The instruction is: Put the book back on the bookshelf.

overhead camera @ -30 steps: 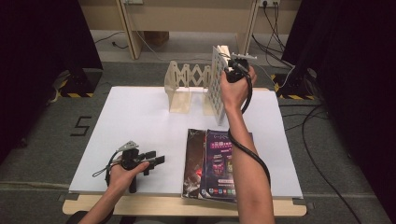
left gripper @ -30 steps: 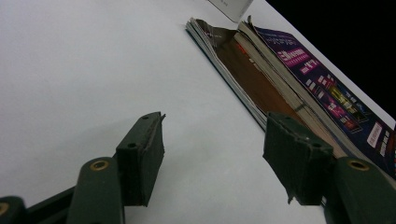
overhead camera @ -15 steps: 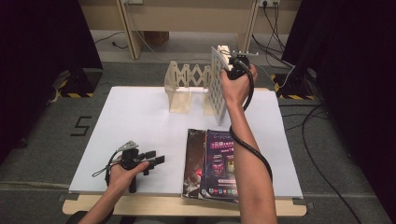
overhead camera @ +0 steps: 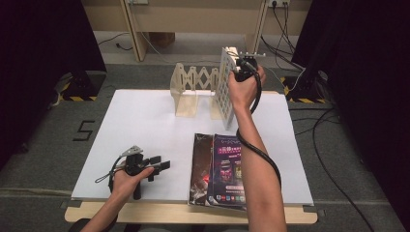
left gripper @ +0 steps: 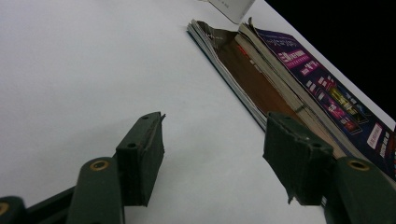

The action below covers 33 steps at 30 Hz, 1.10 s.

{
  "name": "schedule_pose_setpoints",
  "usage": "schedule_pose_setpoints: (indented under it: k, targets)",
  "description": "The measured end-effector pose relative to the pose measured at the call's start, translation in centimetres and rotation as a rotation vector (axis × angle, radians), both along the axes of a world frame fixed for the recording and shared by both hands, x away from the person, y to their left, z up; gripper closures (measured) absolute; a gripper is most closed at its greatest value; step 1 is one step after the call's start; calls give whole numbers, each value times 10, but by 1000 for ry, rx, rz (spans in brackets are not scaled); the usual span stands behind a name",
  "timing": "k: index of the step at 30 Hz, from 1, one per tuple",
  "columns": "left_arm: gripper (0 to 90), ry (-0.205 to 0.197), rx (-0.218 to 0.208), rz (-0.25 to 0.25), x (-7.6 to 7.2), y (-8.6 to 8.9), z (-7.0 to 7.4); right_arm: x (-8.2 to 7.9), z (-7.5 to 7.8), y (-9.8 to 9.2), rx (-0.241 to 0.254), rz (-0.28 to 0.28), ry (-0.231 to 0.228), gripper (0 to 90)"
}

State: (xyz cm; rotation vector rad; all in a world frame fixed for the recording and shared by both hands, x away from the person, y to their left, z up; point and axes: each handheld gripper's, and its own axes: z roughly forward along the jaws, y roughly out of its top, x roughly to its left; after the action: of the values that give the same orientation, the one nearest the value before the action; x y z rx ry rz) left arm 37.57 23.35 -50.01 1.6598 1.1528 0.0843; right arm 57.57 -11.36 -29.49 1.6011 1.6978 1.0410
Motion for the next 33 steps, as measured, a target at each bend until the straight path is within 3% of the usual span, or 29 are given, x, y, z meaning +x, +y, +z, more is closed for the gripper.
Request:
schedule_pose_setpoints:
  k: [6, 16, 20, 27, 33]
  targets:
    - [369, 1, 0, 5, 1, 1, 0, -2, -1, 1, 7, -2, -19, 744]
    - [370, -4, 3, 3, 1, 2, 0, -4, -6, 4, 18, -42, -93, 744]
    - [369, -1, 2, 5, 1, 2, 0, -4, -11, 9, -14, -50, -123, 741]
    - [369, -6, 6, 0, 0, 1, 1, -5, -6, 3, 8, -30, -70, 702]
    - [369, -8, 9, -11, -2, -1, 1, -15, -2, -2, -4, -20, -70, 654]
